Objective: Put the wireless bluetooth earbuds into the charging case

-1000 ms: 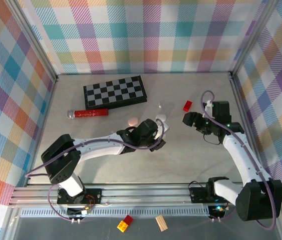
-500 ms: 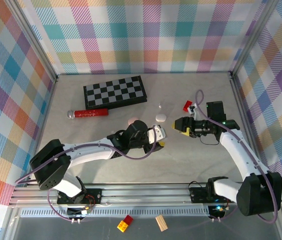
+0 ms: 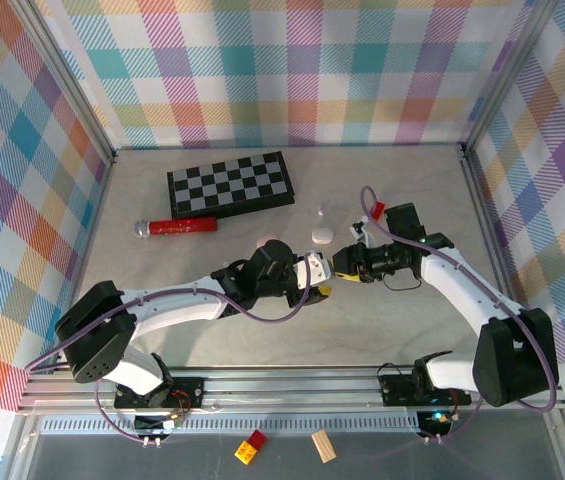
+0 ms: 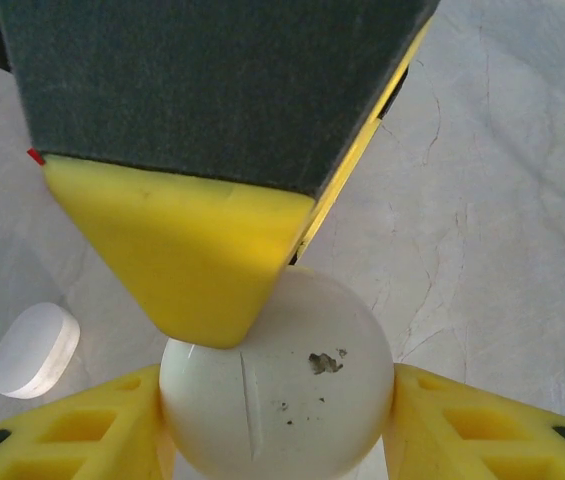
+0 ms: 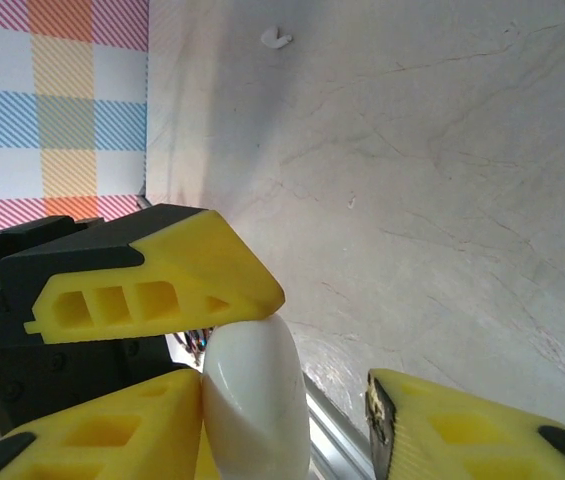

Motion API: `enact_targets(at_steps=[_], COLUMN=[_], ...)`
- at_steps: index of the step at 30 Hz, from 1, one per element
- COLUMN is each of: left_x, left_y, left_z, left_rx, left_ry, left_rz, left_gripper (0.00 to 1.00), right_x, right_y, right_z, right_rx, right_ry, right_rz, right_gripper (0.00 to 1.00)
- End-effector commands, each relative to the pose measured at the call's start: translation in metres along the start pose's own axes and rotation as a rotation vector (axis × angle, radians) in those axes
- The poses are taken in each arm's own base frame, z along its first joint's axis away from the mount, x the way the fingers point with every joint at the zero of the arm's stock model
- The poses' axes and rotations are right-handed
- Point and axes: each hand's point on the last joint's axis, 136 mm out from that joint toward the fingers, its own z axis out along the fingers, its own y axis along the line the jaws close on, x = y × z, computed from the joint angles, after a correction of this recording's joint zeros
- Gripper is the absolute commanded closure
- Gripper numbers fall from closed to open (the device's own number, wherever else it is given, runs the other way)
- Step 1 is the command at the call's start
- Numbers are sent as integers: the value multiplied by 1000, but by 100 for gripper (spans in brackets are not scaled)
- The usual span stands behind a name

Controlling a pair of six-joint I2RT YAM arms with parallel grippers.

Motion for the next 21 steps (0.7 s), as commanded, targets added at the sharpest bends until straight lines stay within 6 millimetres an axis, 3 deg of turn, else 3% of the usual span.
enact_targets(at_steps=[1,14,18,21], left_x=[-11,-7,-9,-11], left_y=[3,6,8,9], left_z=[-6,-1,-2,-3], left_rx=[0,-13,-21,-28], left_ry=[-40,-22,-26,-36], left_rz=[29,26,21,12], left_gripper=[49,49,49,46], right_x=[-4,5,2,-4], right_y=[15,18,15,13], right_z=[0,6,6,3], right_rx=[-52,-83,-54,-22], right_ry=[10,63,48,14], right_rz=[-61,-77,-87,-118], right_gripper=[59,62,77,80])
